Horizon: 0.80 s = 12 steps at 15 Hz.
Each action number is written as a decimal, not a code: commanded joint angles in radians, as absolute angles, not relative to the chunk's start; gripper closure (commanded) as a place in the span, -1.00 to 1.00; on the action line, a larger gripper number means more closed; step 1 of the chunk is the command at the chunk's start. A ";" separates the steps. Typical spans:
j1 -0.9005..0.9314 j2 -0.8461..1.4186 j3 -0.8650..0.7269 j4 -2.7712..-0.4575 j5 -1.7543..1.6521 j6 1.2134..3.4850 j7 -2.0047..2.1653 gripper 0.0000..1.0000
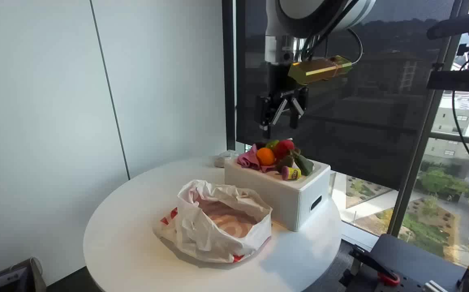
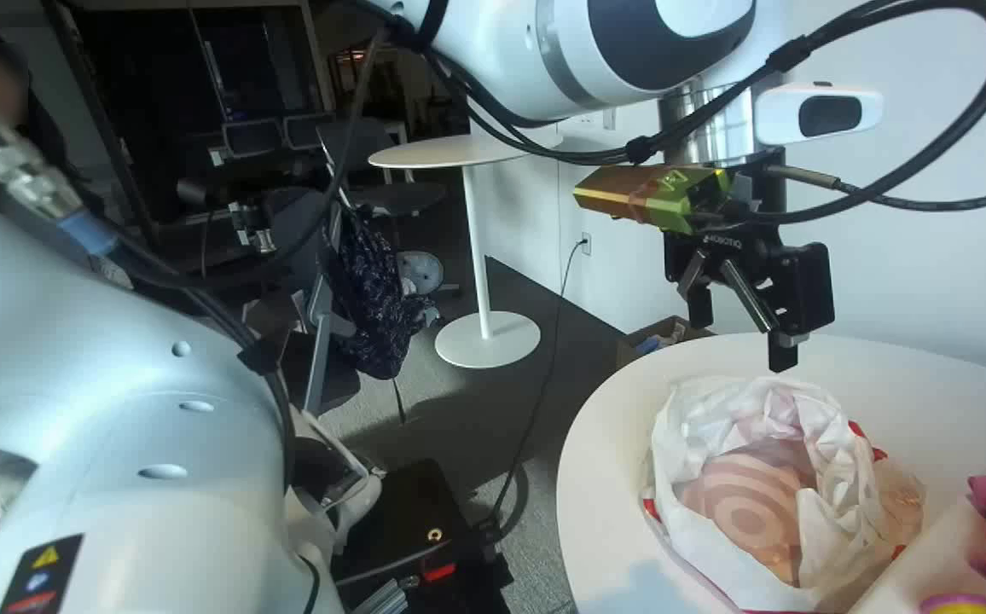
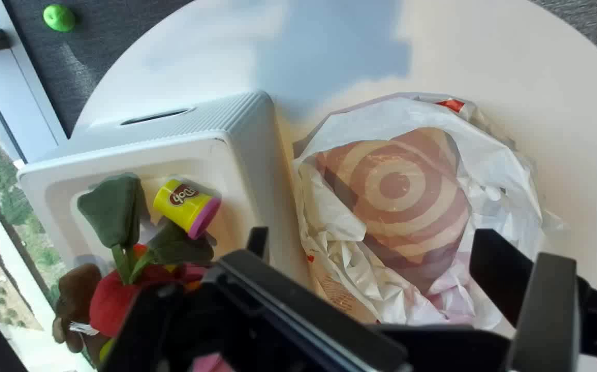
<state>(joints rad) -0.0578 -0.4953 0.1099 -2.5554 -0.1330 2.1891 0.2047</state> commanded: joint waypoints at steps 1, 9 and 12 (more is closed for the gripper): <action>-0.048 -0.495 0.101 -2.549 -0.138 2.186 0.208 -1.00; -0.081 -0.360 0.052 -2.478 -0.096 2.194 0.251 -1.00; -0.120 -0.224 -0.007 -2.397 -0.078 2.218 0.276 -1.00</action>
<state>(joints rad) -0.0886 -0.3699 0.0348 -2.5066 -0.1054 2.1979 0.2532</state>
